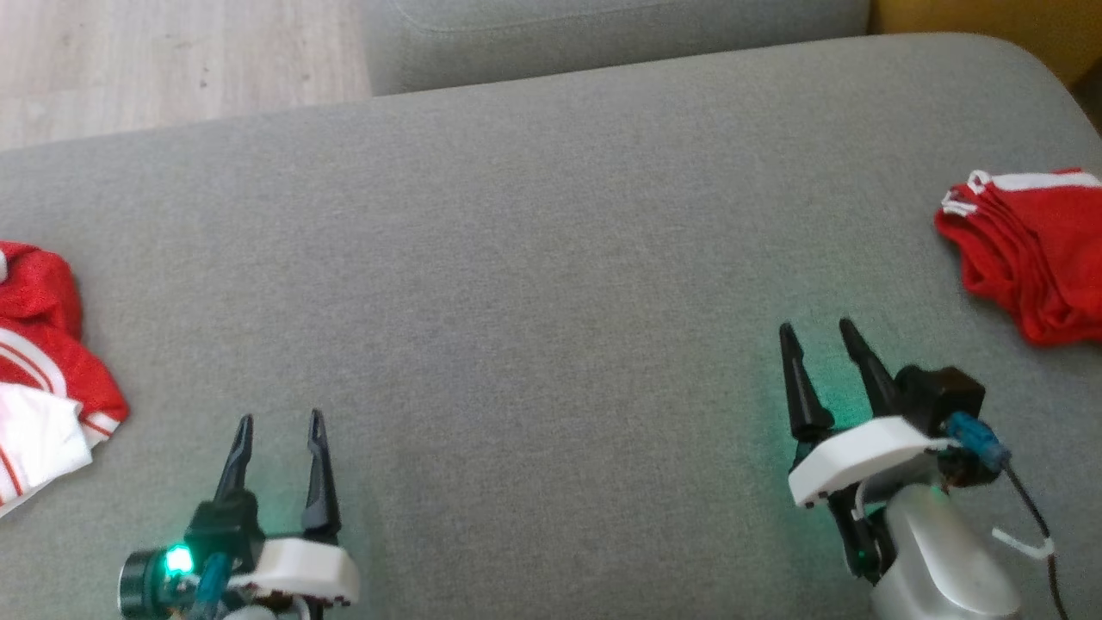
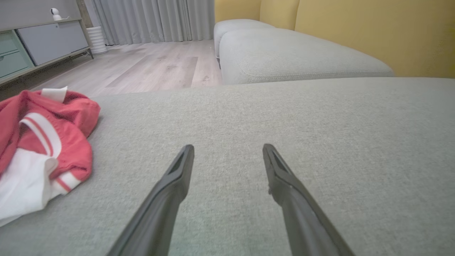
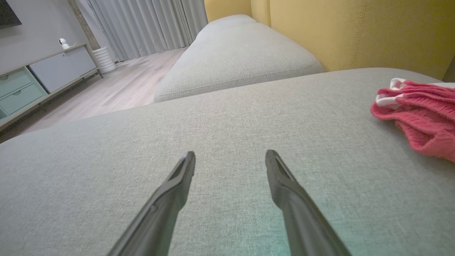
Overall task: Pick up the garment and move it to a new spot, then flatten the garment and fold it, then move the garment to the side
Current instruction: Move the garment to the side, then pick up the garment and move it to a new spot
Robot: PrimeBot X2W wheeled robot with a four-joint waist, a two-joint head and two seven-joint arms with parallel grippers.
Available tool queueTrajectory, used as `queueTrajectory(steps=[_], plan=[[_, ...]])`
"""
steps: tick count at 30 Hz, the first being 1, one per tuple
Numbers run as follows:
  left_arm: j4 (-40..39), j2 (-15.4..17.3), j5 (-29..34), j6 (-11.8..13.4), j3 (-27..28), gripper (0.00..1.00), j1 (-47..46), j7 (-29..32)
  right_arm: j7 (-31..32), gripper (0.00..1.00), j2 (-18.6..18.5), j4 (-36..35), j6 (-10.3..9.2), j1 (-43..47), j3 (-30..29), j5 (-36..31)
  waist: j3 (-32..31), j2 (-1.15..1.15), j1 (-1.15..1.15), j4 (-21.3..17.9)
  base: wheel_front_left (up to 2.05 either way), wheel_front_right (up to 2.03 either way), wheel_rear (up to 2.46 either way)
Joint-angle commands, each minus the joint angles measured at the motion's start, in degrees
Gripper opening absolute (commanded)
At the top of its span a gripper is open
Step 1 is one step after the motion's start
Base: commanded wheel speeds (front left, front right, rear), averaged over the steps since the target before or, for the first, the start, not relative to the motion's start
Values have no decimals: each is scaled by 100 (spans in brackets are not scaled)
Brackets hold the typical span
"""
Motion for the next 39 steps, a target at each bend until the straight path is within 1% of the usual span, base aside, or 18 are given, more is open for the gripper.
queueTrajectory(steps=[1,7,11,16,24,28,30,33,36,39], plan=[[-124,32,-34,47,264,100,-64,-15,-53,100,36,-190,-5,-62,135,-37,-44,0,1,46,0,0,0],[-112,7,-12,12,282,100,-84,-15,-53,100,36,-246,-5,-42,148,-68,-24,0,1,207,0,0,0],[-104,-7,-12,-3,261,100,-146,-15,-53,100,36,-265,-5,-62,122,-60,64,0,1,478,0,0,0],[-81,-19,-60,4,203,100,-228,-15,-53,100,36,-292,-5,-98,79,-121,217,0,1,1078,0,0,0],[18,-23,-326,42,191,100,-139,-15,-53,100,37,-254,-5,-125,206,-236,298,0,1,2219,0,0,0],[102,-24,-339,3,348,100,-35,-15,-53,100,37,-226,-5,-159,345,-153,277,0,1,2596,0,0,0],[132,-24,-328,-49,434,100,4,-15,-53,100,37,-234,-5,-168,434,-93,274,0,1,2722,0,0,0],[114,-24,-317,-94,599,100,41,-15,-53,100,37,-264,-5,-172,562,-37,284,0,1,2811,0,0,0],[53,-8,-299,-155,796,100,1,-15,-53,100,37,-299,-5,-191,635,-23,345,0,1,2804,0,0,0],[-21,87,-295,-242,1008,100,-135,-15,-53,100,37,-366,-5,-258,690,-41,467,0,1,2725,0,0,0]])
